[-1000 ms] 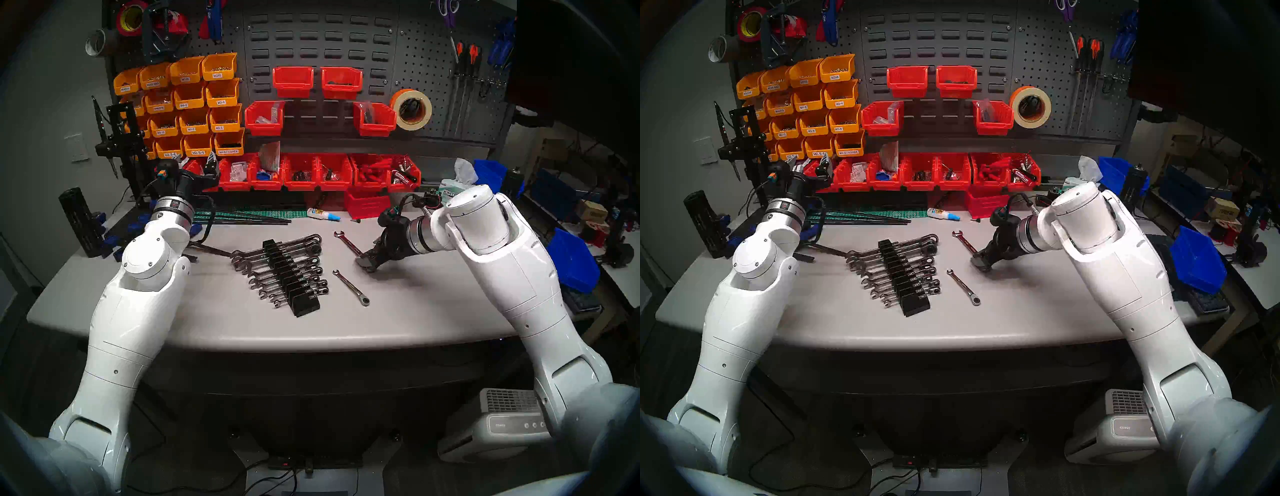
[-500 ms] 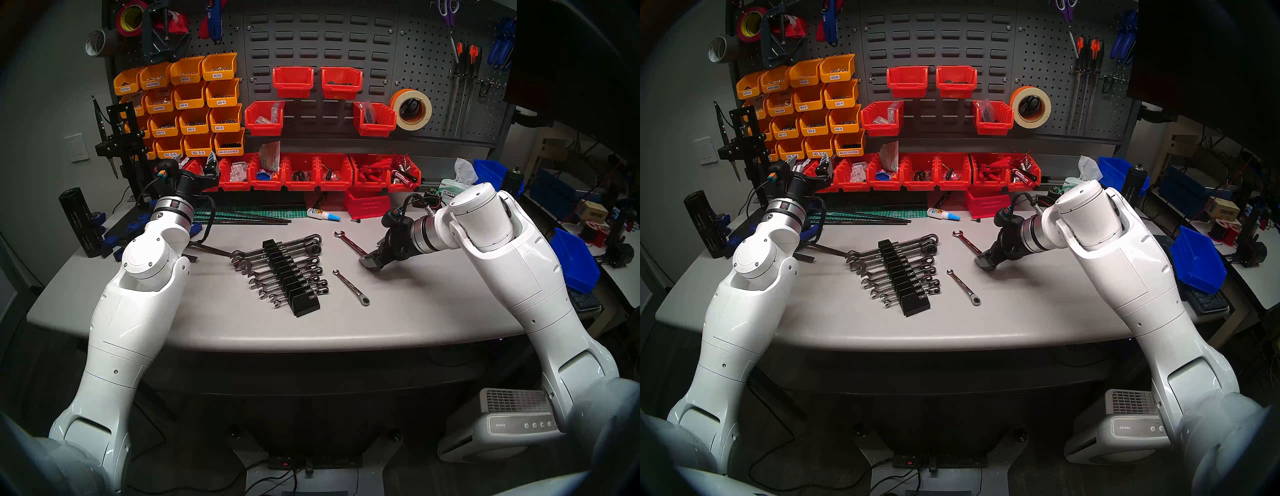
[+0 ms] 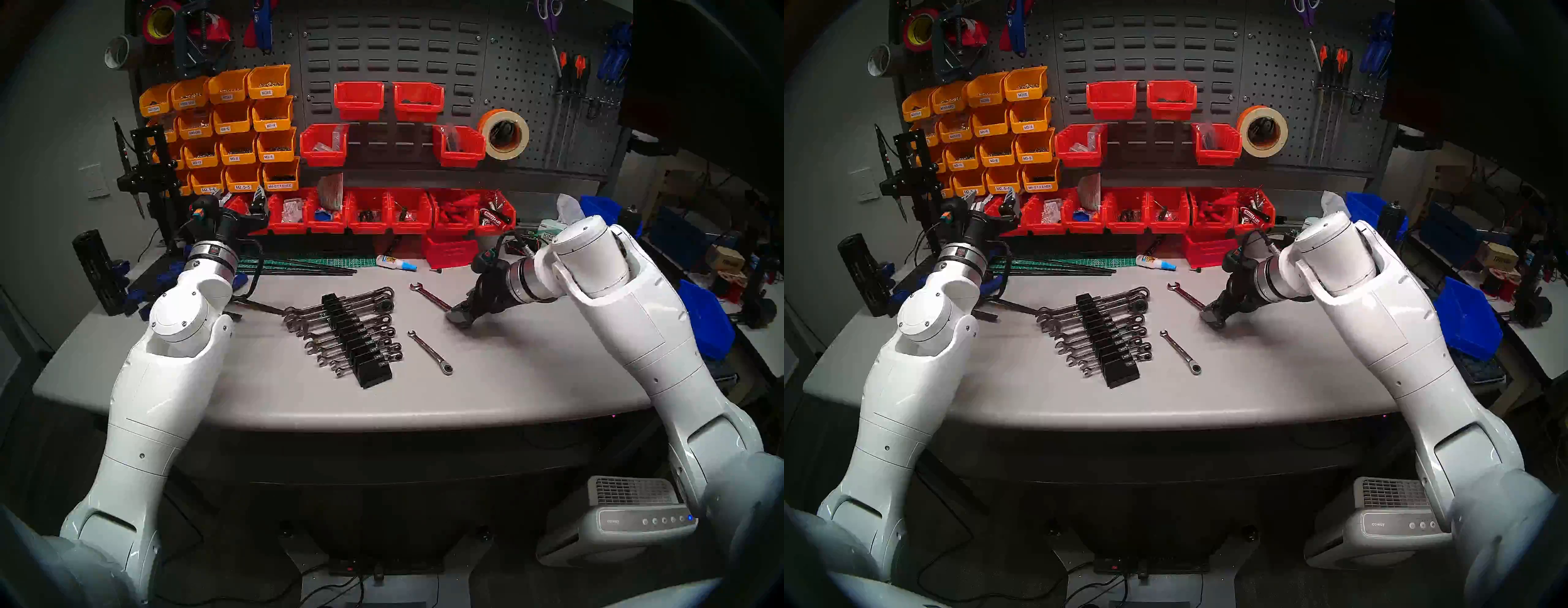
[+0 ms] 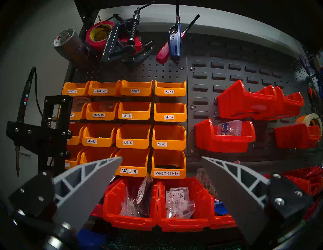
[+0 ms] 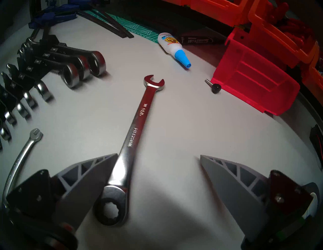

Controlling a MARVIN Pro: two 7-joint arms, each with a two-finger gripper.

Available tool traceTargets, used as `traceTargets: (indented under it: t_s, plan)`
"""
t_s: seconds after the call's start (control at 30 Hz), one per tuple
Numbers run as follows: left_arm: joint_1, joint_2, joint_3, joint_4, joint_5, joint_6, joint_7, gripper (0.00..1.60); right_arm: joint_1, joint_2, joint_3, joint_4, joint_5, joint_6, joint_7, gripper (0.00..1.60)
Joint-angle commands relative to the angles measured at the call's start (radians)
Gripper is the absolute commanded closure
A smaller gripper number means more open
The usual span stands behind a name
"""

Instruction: Put the wrenches on the table into the correct slot in the case

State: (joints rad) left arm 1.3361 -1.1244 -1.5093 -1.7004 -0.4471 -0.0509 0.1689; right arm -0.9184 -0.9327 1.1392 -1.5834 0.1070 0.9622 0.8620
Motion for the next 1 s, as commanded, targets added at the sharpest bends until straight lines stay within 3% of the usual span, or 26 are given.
traceTargets:
  t_s: [0.0, 0.17, 0.7, 0.77, 0.97]
  plan:
    - [-0.032, 0.001, -0.008, -0.027, 0.000, -0.011, -0.002, 0.00, 0.021, -0.054, 0.081, -0.004, 0.069, -0.002, 0.005, 0.00]
    - [-0.033, 0.001, -0.008, -0.027, 0.000, -0.012, -0.002, 0.00, 0.030, -0.065, 0.084, 0.006, 0.093, -0.002, 0.004, 0.00]
    - [-0.033, 0.001, -0.008, -0.027, 0.000, -0.012, -0.002, 0.00, 0.066, -0.028, -0.018, 0.045, 0.084, -0.002, 0.023, 0.00]
    - [-0.033, 0.001, -0.008, -0.027, 0.000, -0.012, -0.001, 0.00, 0.070, -0.015, -0.032, 0.041, 0.088, -0.002, 0.026, 0.09]
    - [-0.033, 0.001, -0.008, -0.027, 0.000, -0.012, -0.001, 0.00, 0.072, 0.011, -0.053, 0.035, 0.099, -0.002, 0.031, 0.13]
